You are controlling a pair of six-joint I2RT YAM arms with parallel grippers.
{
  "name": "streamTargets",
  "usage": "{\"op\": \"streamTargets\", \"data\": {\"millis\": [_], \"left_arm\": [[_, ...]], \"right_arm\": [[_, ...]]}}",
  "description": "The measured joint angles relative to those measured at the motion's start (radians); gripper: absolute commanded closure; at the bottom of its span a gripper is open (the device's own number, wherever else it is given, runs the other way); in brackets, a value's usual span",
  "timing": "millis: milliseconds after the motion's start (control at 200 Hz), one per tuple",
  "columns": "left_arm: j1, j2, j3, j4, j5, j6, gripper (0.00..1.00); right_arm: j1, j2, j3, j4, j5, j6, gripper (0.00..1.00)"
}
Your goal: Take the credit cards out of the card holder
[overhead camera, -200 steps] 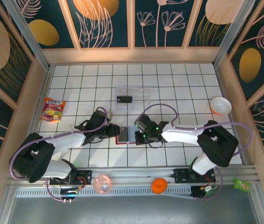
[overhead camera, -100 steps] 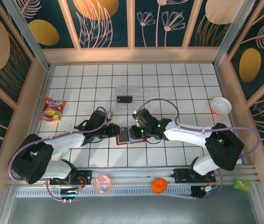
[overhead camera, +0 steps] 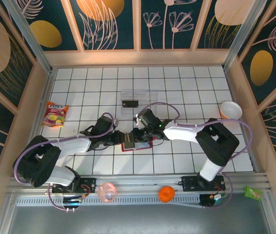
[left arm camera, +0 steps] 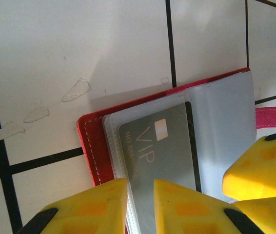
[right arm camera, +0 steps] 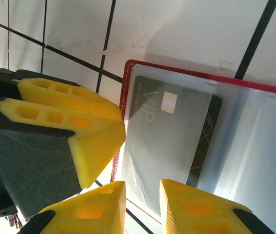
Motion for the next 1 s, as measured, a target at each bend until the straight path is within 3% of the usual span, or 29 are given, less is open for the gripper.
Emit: {"op": "streamTargets", "data": {"millis": [701,1001], "left_arm": [[0.0,0.0,0.0,0.0,-0.002,0.0,0.81],[0.0,0.0,0.0,0.0,-0.003,0.0,0.81]], "right_arm": [[0.005,0.053,-0.008,-0.006,0.045,0.024,0.78],[0.052,0.051,0.003,-0.034,0.165,0.033,0.78]]}}
